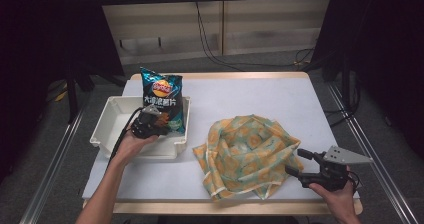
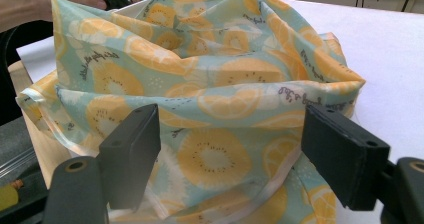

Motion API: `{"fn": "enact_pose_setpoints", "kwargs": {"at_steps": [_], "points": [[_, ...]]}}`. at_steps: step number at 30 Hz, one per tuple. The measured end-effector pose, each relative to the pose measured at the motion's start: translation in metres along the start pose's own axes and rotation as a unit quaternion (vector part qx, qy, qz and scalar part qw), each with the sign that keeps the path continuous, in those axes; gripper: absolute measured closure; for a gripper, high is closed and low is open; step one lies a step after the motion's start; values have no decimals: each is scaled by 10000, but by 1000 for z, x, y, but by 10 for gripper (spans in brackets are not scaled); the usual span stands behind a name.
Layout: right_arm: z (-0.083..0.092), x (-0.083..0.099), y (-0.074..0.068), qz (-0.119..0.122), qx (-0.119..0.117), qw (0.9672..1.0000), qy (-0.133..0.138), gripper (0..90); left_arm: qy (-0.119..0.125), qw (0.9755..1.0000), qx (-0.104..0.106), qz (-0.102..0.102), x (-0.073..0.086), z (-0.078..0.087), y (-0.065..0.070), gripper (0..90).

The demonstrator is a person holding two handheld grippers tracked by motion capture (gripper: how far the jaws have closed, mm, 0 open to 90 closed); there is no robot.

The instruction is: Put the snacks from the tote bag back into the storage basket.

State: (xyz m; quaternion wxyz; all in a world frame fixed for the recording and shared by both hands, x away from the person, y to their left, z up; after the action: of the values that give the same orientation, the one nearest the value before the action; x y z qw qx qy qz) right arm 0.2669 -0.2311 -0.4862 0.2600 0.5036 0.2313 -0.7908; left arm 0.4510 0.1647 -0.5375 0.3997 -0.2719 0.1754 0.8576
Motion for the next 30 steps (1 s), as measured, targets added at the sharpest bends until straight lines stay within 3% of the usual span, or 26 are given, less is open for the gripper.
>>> {"fn": "enact_pose_setpoints", "kwargs": {"at_steps": [3,10,11,14,15,20,28,30], "points": [[1,0,0,-14,-6,10000,1,236,72,9999,-54,96,-2,-2,-3,900],[1,0,-1,-2,-18,10000,9,235,-60,9998,-39,168,10,4,-13,893],[1,0,-1,-8,-26,10000,-1,235,21,9997,-81,218,10,4,-15,894],[0,1,-2,-9,-25,10000,-22,235,-42,9994,-112,312,12,4,-20,896],[0,1,-2,2,-23,10000,-23,235,-18,9990,-136,433,11,4,-25,899],[-1,1,-4,12,-50,10000,-26,235,0,9980,-274,563,11,4,-36,893],[0,1,-2,4,-34,10000,-19,234,66,9976,-320,617,13,1,-42,889],[-1,1,-3,-1,-43,10000,-19,234,95,9969,-241,745,14,1,-43,887]]}}
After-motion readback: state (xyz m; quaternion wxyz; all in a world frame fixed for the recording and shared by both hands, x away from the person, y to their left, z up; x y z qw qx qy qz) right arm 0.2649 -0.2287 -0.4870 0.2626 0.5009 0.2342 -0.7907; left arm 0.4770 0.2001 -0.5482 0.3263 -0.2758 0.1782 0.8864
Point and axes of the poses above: each handheld gripper's, and its own axes: z roughly backward along the jaws, x roughly out of its underside, y roughly to its right, the point moved 10 cm from there along -z, roughly forward along the jaws, and after that the axes turned 3 degrees about z, right-handed, at the moved point
